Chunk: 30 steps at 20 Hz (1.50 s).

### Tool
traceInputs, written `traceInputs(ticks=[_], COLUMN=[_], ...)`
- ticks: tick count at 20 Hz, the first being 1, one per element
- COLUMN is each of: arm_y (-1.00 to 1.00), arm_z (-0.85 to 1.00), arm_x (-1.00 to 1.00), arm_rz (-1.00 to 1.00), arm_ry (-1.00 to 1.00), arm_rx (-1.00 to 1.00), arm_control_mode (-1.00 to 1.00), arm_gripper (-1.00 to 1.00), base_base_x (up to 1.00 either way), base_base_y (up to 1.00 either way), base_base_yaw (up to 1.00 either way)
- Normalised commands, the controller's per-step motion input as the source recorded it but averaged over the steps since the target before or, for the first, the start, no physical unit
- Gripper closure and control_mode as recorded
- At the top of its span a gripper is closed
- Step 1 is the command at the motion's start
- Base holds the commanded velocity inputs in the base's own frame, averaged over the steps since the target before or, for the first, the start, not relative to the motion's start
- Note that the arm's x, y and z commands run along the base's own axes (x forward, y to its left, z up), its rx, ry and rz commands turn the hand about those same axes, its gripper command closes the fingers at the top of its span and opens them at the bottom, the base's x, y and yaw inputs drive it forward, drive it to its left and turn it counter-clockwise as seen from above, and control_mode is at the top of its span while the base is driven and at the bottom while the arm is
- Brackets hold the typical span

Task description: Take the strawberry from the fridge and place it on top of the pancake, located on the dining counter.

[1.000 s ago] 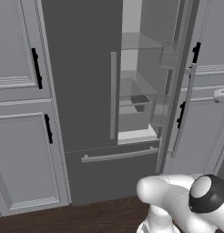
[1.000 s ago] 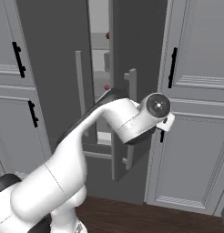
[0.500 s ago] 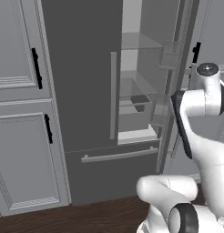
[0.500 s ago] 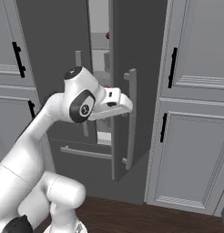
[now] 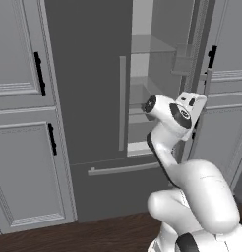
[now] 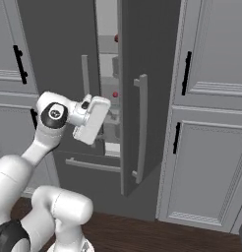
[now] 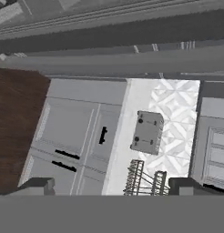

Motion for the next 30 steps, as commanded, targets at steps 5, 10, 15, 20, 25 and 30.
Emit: traceInputs(ticks=[5, 10, 15, 20, 25, 30], arm_y=[0.6, 0.15, -0.16, -0.33, -0.42, -0.6], arm_z=[0.0, 0.05, 0.2, 0.02, 0.0, -0.05], arm_x=[0.27, 0.71, 0.77, 0.67, 0.44, -0.05], arm_rz=[0.01, 0.01, 0.0, 0.0, 0.0, 0.0], arm_ry=[0.5, 0.35, 0.42, 0.46, 0.39, 0.21], arm_rx=[-0.44, -0.22, -0.05, 0.0, 0.0, 0.02], arm_control_mode=[-1.0, -1.0, -1.0, -1.0, -1.0, -1.0], arm_gripper=[-1.0, -1.0, -1.0, -1.0, -1.0, -1.0], base_base_x=[0.0, 0.0, 0.0, 0.0, 0.0, 0.0], base_base_y=[0.0, 0.0, 0.0, 0.0, 0.0, 0.0], base_base_yaw=[0.0, 0.0, 0.0, 0.0, 0.0, 0.0])
